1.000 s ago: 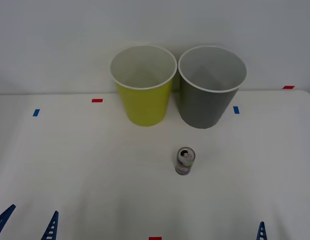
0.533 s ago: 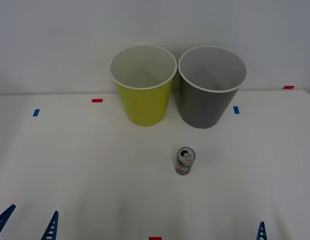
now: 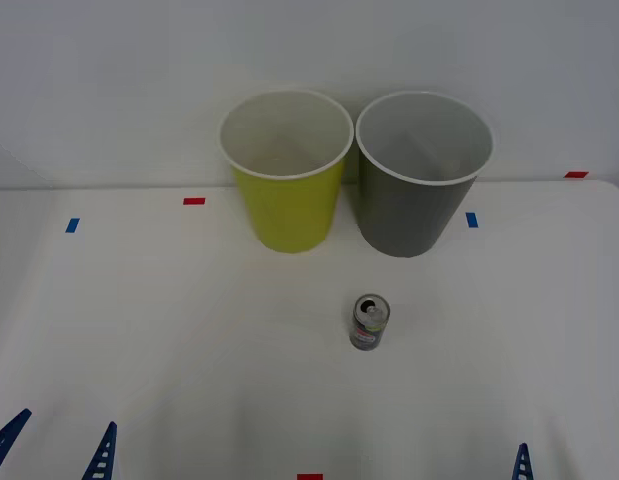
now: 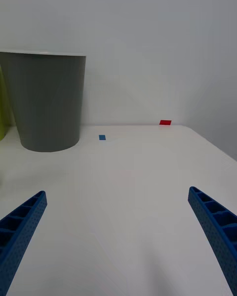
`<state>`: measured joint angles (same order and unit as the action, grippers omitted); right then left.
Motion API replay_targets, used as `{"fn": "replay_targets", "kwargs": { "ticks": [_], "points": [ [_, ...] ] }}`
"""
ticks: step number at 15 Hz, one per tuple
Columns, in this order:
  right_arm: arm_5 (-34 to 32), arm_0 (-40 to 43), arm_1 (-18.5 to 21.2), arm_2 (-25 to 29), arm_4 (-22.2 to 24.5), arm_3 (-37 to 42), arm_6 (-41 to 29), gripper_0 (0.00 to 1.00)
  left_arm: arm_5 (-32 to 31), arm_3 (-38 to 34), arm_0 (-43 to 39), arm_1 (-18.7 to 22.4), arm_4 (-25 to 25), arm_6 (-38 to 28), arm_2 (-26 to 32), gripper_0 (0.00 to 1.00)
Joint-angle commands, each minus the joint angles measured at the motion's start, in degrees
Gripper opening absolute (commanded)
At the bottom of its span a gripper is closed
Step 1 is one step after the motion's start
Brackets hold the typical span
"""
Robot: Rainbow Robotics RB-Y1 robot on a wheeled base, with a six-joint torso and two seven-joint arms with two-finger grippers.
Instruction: Put cans in the gray bin and PET bottles in the light green bin.
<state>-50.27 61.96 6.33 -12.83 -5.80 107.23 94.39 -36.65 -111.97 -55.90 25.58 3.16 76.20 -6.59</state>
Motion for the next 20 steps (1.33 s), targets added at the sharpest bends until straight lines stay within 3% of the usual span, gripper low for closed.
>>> {"fn": "replay_targets", "kwargs": {
  "ticks": [1,6,8,12,20],
  "points": [
    [0.0,0.0,0.0,0.0,0.0,0.0,0.0,1.00,0.0,0.0,0.0,0.0,0.0,0.0,0.0,1.00],
    [0.6,-0.5,0.1,0.1,0.6,-1.8,-0.1,1.00,0.0,0.0,0.0,0.0,0.0,0.0,0.0,1.00],
    [-2.3,-0.5,1.8,-1.1,0.9,-1.8,-0.2,1.00,0.0,0.0,0.0,0.0,0.0,0.0,0.0,1.00],
    [-2.4,-2.5,8.2,-1.9,1.1,-1.9,0.1,1.00,0.0,0.0,0.0,0.0,0.0,0.0,0.0,1.00],
    [1.9,-13.4,23.1,-9.3,-4.8,-1.9,0.8,1.00,0.0,0.0,0.0,0.0,0.0,0.0,0.0,1.00]
  ]
}}
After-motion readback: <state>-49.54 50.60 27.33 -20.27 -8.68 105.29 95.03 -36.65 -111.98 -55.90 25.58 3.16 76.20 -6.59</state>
